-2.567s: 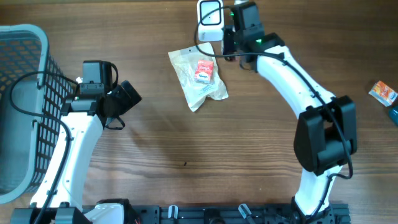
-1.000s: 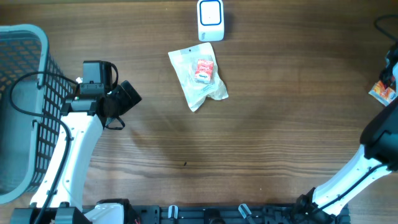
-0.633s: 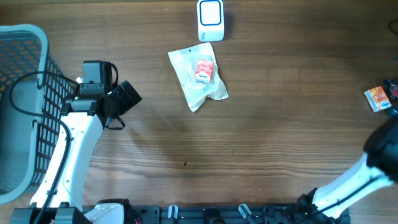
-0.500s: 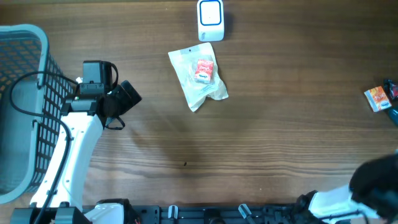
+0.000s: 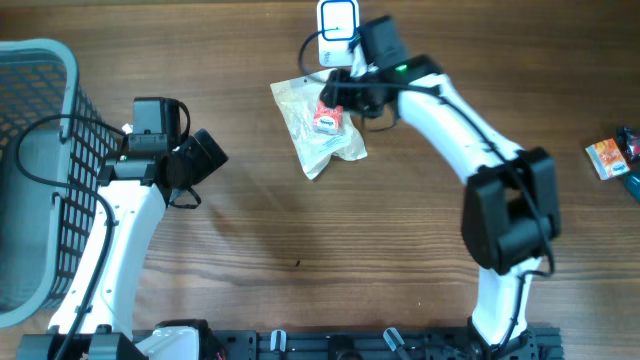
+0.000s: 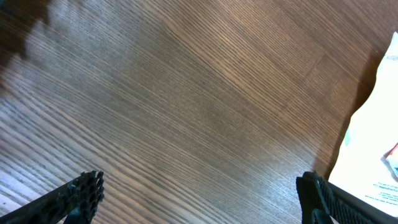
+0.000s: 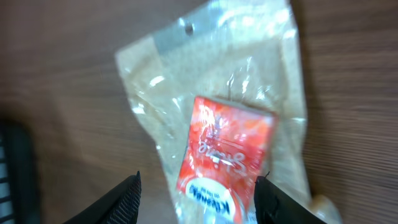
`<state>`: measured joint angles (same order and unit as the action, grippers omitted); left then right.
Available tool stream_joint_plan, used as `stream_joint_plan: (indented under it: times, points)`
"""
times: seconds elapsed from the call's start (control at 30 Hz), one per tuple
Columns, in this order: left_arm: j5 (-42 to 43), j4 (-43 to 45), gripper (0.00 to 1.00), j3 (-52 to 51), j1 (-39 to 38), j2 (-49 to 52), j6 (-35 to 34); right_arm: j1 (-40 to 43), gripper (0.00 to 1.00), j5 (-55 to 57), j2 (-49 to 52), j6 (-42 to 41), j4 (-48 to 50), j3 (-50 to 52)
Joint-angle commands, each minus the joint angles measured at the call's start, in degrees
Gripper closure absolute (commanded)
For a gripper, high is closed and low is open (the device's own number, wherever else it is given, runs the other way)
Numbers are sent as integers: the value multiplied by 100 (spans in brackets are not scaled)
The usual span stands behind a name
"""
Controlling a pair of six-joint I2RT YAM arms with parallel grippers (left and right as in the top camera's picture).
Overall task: Scan the item barcode
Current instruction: 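Move the right gripper to the clear bag and grasp the red pack inside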
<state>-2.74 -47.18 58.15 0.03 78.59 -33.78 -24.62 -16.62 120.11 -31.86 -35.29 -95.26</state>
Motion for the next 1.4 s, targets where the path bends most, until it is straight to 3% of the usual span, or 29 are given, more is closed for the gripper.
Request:
stream_joint_plan:
  times: [0.0, 0.2, 0.5, 0.57, 0.67, 0.73, 0.87, 0.97, 1.13, 1.33, 1.37]
  points:
    - [-57, 0, 0, 20, 24, -4, -13, -273, 41, 789, 334, -358, 20, 15]
    - [-57, 0, 0, 20, 24, -4, -13, -278, 50, 1504, 664, -411, -483, 13]
    - [-57, 0, 0, 20, 24, -4, -13, -179, 48, 1639, 129, 341, -946, -42]
    - [-57, 0, 0, 20, 24, -4, -13, -35, 43, 1567, -160, 356, -1108, -42]
    - [-57, 0, 0, 20, 24, -4, -13, 437, 39, 382, -540, 1292, -1248, -42]
    - [-57, 0, 0, 20, 24, -4, -13, 686, 38, 345, -516, 1727, -1403, 7]
    - [-57, 0, 0, 20, 24, -4, -13, 863, 41, 190, -516, 1248, -885, 452]
    - [-57, 0, 0, 20, 24, -4, -13, 850, 44, -826, -516, 916, 179, 1104]
    - [-57, 0, 0, 20, 24, -4, -13, 835, 51, -966, -516, 15, 1298, 1926]
    - [-57, 0, 0, 20, 24, -4, -13, 835, 52, -911, -409, -118, 1427, 2076]
    - [-57, 0, 0, 20, 24, -4, -13, 835, 56, -914, -354, -173, 1432, 2076]
